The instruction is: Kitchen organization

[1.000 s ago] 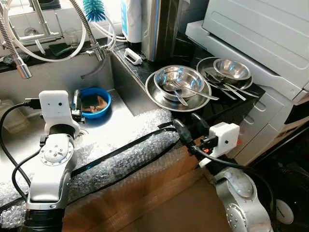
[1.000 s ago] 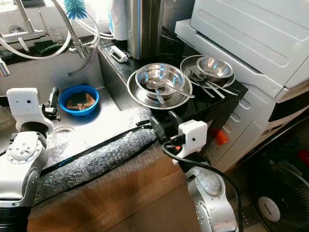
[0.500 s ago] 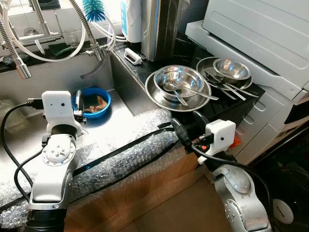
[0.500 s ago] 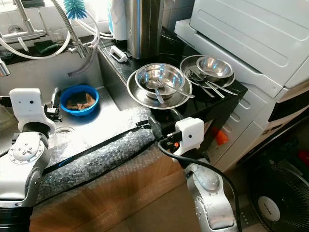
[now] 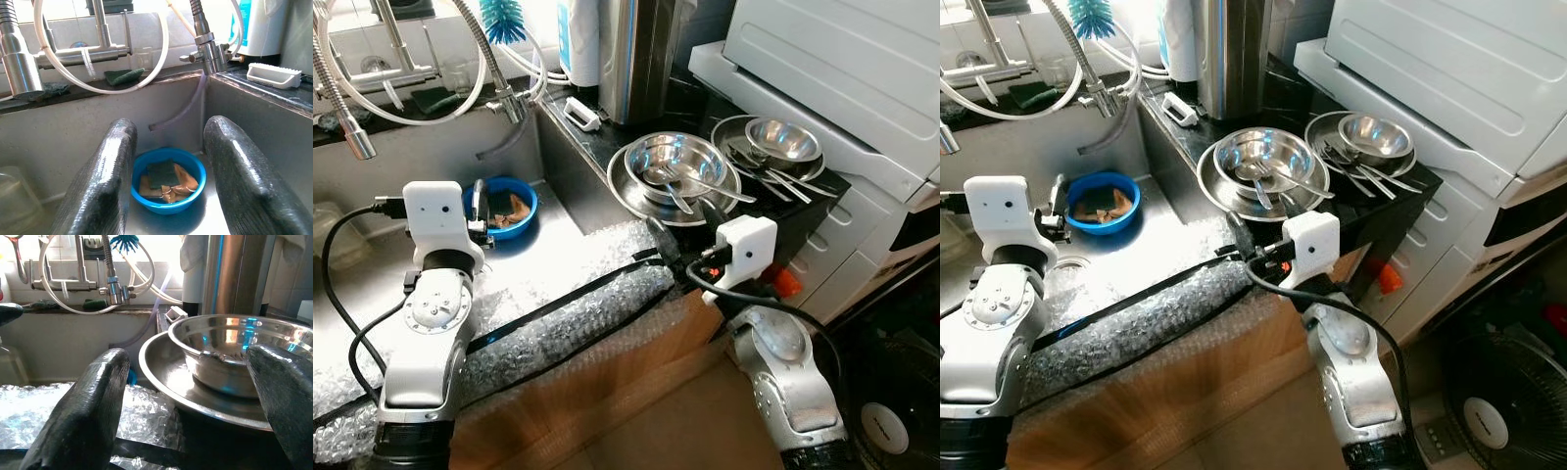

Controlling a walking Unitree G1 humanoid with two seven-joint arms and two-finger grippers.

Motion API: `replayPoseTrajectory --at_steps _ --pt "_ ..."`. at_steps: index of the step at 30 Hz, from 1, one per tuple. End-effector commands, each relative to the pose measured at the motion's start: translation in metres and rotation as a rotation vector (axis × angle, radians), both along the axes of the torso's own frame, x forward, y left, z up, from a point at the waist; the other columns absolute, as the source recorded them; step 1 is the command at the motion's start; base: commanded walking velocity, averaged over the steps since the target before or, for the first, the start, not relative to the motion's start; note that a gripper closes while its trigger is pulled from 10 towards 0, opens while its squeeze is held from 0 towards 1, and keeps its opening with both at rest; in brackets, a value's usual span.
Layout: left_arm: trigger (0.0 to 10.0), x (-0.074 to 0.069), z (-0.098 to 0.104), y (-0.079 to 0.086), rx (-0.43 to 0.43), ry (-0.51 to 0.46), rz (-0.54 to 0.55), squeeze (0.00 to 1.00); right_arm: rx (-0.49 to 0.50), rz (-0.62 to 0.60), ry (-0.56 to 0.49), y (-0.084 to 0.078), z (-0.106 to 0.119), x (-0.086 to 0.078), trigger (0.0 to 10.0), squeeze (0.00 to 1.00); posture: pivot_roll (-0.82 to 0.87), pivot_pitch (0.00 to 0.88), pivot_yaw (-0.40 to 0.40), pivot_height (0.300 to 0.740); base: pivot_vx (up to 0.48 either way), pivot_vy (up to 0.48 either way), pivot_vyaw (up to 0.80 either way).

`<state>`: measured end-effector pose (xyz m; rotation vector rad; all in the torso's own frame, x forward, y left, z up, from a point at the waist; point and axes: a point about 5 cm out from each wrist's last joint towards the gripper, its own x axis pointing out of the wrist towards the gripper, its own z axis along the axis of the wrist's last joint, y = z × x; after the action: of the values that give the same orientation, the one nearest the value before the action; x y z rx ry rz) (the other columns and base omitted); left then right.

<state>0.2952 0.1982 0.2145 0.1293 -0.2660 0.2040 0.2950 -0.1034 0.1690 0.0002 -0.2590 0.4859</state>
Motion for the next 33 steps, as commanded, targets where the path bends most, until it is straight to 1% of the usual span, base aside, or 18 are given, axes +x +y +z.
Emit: replayPoseTrajectory --at_steps 1,5,12,13,14,17,18,19,20,21,33 --pt "10.0 -0.001 0.004 -0.003 0.012 -0.02 -0.005 0.0 -0.004 0.0 -0.013 0.001 0.002 0.003 10.0 0.0 0.07 0.107 -0.053 0.74 0.0 0.0 0.0" --pt "10.0 -0.001 0.004 -0.004 0.01 -0.022 -0.007 0.0 -0.011 -0.005 -0.019 0.002 0.002 0.008 10.0 0.0 0.07 0.101 -0.053 0.74 0.0 0.0 0.0" --pt "10.0 -0.001 0.004 -0.006 0.006 -0.026 -0.012 0.0 -0.004 0.001 -0.034 0.005 0.005 0.011 10.0 0.0 0.07 0.094 -0.055 0.74 0.0 0.0 0.0" --pt "10.0 -0.001 0.004 -0.006 0.006 -0.027 -0.013 0.0 -0.004 0.002 -0.035 0.006 0.005 0.012 4.0 0.0 0.08 0.094 -0.054 0.74 0.0 0.0 0.0" --pt "10.0 -0.001 0.005 -0.006 0.005 -0.028 -0.013 0.0 -0.003 0.005 -0.036 0.007 0.005 0.012 0.0 0.0 0.08 0.094 -0.054 0.74 0.0 0.0 0.0" --pt "10.0 0.0 0.005 -0.007 0.005 -0.03 -0.017 0.0 -0.001 0.005 -0.039 0.007 0.005 0.013 0.0 0.0 0.07 0.098 -0.052 0.74 0.0 0.0 0.0" --pt "10.0 0.0 0.005 -0.007 0.005 -0.03 -0.018 0.0 -0.001 0.004 -0.039 0.007 0.005 0.013 0.9 0.0 0.07 0.098 -0.052 0.74 0.0 0.0 0.0" --pt "10.0 0.0 0.004 -0.008 0.005 -0.029 -0.019 0.0 0.0 0.003 -0.04 0.007 0.005 0.013 2.0 0.0 0.07 0.1 -0.052 0.74 0.0 0.0 0.0" --pt "10.0 0.0 0.004 -0.008 0.005 -0.028 -0.021 0.0 -0.001 0.002 -0.041 0.007 0.005 0.013 4.0 0.0 0.07 0.1 -0.052 0.74 0.0 0.0 0.0" --pt "10.0 0.0 0.004 -0.009 0.005 -0.027 -0.023 0.0 -0.003 -0.002 -0.042 0.007 0.004 0.014 10.0 0.0 0.07 0.103 -0.052 0.74 0.0 0.0 0.0" --pt "10.0 -0.001 0.005 -0.012 0.006 -0.035 -0.047 0.0 0.0 -0.011 -0.046 0.007 0.004 0.015 10.0 0.0 0.07 0.109 -0.051 0.74 0.0 0.0 0.0"
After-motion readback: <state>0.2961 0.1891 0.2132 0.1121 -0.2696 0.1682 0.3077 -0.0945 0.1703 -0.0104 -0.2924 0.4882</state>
